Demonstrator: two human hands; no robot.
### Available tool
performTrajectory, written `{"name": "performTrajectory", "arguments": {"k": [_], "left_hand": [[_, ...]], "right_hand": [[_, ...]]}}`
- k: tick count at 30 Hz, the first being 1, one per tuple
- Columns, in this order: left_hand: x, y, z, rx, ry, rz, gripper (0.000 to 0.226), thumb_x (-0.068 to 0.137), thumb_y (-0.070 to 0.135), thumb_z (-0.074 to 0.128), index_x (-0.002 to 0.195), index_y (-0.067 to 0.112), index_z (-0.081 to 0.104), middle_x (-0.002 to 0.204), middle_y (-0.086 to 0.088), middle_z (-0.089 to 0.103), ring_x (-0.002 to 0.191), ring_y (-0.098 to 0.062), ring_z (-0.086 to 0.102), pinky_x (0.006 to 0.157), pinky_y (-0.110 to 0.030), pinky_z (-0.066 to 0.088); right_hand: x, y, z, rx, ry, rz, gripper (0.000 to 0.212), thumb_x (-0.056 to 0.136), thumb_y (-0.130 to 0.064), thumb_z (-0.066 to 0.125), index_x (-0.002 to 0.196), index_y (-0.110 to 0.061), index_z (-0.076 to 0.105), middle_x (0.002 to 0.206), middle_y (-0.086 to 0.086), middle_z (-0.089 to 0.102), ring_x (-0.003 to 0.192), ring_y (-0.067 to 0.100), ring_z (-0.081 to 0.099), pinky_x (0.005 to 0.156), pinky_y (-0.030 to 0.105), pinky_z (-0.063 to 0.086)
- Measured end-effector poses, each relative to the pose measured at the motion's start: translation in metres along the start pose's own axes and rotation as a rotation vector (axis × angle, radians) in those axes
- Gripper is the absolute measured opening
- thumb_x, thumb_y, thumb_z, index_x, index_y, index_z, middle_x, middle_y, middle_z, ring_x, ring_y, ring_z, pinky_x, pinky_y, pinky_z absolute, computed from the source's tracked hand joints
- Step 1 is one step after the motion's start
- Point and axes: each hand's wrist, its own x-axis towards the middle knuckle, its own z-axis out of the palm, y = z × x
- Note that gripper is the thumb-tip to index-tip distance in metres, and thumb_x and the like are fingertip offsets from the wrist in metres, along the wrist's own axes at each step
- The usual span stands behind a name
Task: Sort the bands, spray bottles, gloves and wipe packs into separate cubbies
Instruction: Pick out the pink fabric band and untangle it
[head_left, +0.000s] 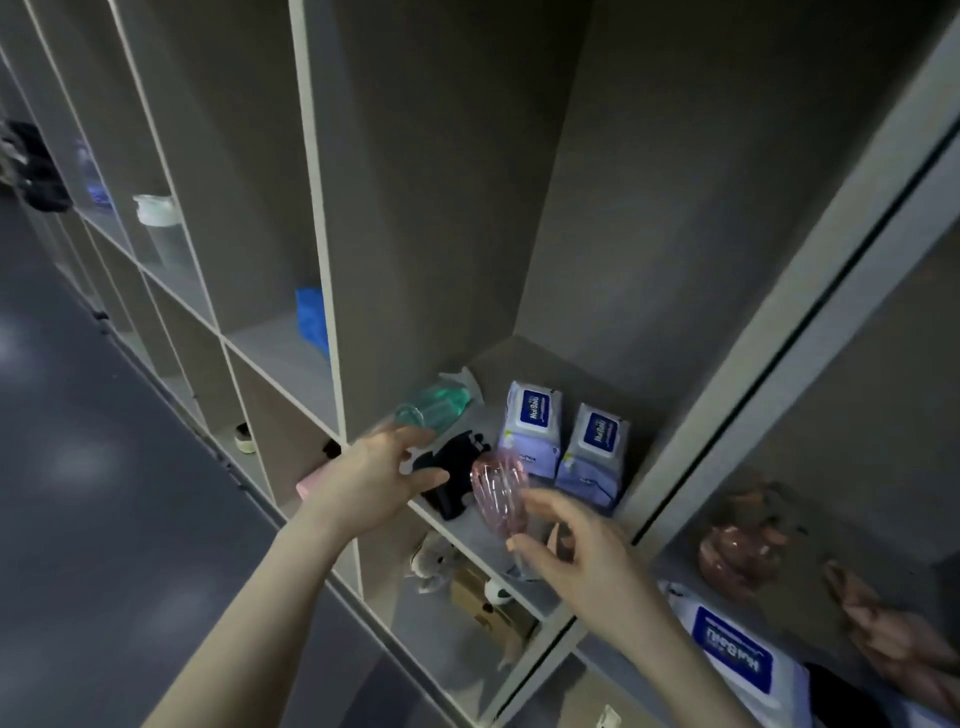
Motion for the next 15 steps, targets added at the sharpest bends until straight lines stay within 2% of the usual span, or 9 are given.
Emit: {"name": "performTrajectory", "arguments": {"k": [6,9,13,15], "left_hand": [[0.042,-0.053,-0.033,0.085,-0.085,0.105,0.05,0.086,0.042,0.065,0.132,0.028,0.053,0.138,0.011,0.048,0.116,-0.013,0.057,0.097,-0.035,0.046],[0.066,-0.077,-0.04,0.074,-0.149,0.154,0.051,0.085,0.039,0.066,0.133,0.028,0.052,0.138,0.008,0.048,0.116,-0.015,0.056,0.098,-0.037,0.046],[0.104,-0.097,-0.026,0.05,-0.226,0.176,0.058,0.085,0.033,0.067,0.139,0.026,0.046,0.139,-0.001,0.045,0.117,-0.022,0.056,0.097,-0.039,0.046],[0.123,-0.101,-0.014,0.098,-0.273,0.167,0.064,0.087,0.033,0.064,0.144,0.028,0.037,0.142,-0.003,0.041,0.12,-0.025,0.053,0.098,-0.04,0.045]], "right_hand": [[0.044,-0.006,0.045,0.114,0.104,0.211,0.035,0.084,-0.03,0.067,0.117,-0.037,0.059,0.107,-0.021,0.065,0.103,0.0,0.06,0.091,0.035,0.051],[0.055,-0.004,0.059,0.09,0.168,0.332,0.043,0.085,-0.021,0.068,0.126,-0.026,0.056,0.102,-0.025,0.059,0.107,0.006,0.058,0.092,0.027,0.046],[0.063,0.015,0.076,0.009,0.167,0.547,0.072,0.083,-0.019,0.068,0.145,-0.016,0.032,0.134,0.008,0.047,0.129,0.024,0.044,0.104,0.03,0.035],[0.067,0.026,0.084,-0.023,0.142,0.675,0.083,0.083,-0.027,0.068,0.15,-0.016,0.02,0.14,0.015,0.038,0.132,0.03,0.039,0.106,0.033,0.034]]}}
